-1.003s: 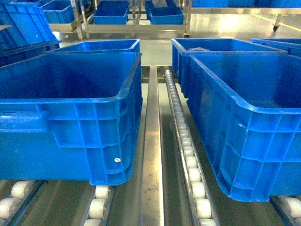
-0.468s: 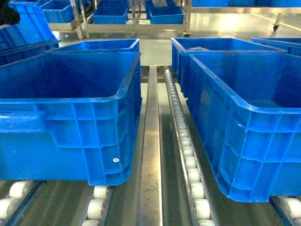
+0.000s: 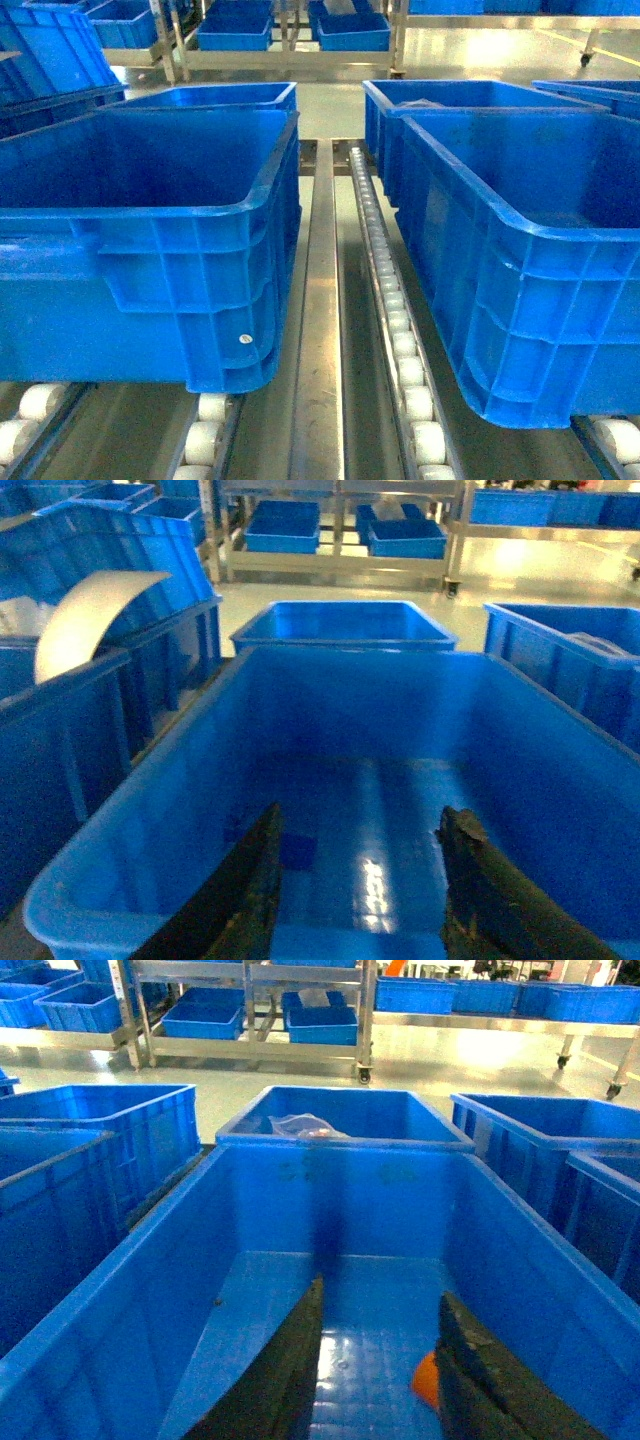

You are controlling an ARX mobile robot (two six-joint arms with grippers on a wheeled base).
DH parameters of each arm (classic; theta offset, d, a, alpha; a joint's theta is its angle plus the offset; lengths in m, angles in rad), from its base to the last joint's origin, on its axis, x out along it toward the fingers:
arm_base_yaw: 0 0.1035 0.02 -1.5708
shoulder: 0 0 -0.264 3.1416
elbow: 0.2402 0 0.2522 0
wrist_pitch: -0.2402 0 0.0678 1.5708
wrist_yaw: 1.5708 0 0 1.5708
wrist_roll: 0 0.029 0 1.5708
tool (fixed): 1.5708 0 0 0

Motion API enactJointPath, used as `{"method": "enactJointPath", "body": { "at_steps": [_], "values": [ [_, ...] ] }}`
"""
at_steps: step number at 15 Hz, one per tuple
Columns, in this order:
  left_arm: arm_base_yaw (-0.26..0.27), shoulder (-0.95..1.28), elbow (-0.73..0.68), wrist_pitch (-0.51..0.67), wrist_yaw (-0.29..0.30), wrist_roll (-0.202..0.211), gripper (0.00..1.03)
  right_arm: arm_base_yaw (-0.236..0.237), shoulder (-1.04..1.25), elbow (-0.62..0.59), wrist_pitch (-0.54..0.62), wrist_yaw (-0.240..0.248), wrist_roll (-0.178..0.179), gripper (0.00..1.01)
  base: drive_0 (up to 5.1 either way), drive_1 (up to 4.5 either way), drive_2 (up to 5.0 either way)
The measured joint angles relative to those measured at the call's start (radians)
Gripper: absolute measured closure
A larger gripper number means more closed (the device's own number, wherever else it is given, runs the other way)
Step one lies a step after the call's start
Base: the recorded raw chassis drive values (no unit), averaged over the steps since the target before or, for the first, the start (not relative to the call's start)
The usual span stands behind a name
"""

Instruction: Sort blue parts and orange caps into right shelf containers

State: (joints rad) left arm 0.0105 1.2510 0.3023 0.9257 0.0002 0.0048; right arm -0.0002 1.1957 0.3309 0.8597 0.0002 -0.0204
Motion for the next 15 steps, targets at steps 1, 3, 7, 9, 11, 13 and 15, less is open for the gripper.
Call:
{"method": "enactJointPath", "body": {
  "at_steps": [1, 3, 7, 9, 11, 13, 15],
  "values": [
    [-0.016, -0.050, -0.040, -0.005, 0.005, 0.000, 0.75, 0.000, -0.047, -0.048, 0.001, -0.001, 0.003, 0.81, 0.0, 0.00, 0.0],
    [-0.010, -0.144, -0.104, -0.022, -0.002, -0.001, 1.00, 0.000, -0.132, -0.121, -0.015, 0.000, 0.006, 0.99, 0.0, 0.00, 0.0],
    [-0.010, -0.327, -0.200, -0.116, -0.001, -0.003, 1.01, 0.000, -0.304, -0.220, -0.092, 0.000, 0.006, 1.00, 0.0, 0.00, 0.0],
    [-0.010, -0.368, -0.259, -0.096, -0.001, -0.003, 1.01, 0.000, -0.401, -0.255, -0.151, 0.000, 0.006, 1.00, 0.0, 0.00, 0.0],
    [-0.010, -0.468, -0.288, -0.181, -0.001, -0.004, 1.01, 0.000, -0.439, -0.299, -0.121, 0.000, 0.006, 1.00, 0.0, 0.00, 0.0],
    [-0.010, -0.582, -0.290, -0.279, 0.000, -0.004, 1.01, 0.000, -0.532, -0.317, -0.216, 0.000, 0.006, 1.00, 0.0, 0.00, 0.0],
    [-0.010, -0.686, -0.291, -0.371, -0.001, -0.004, 1.01, 0.000, -0.639, -0.318, -0.314, 0.000, 0.006, 1.00, 0.0, 0.00, 0.0]
  ]
}}
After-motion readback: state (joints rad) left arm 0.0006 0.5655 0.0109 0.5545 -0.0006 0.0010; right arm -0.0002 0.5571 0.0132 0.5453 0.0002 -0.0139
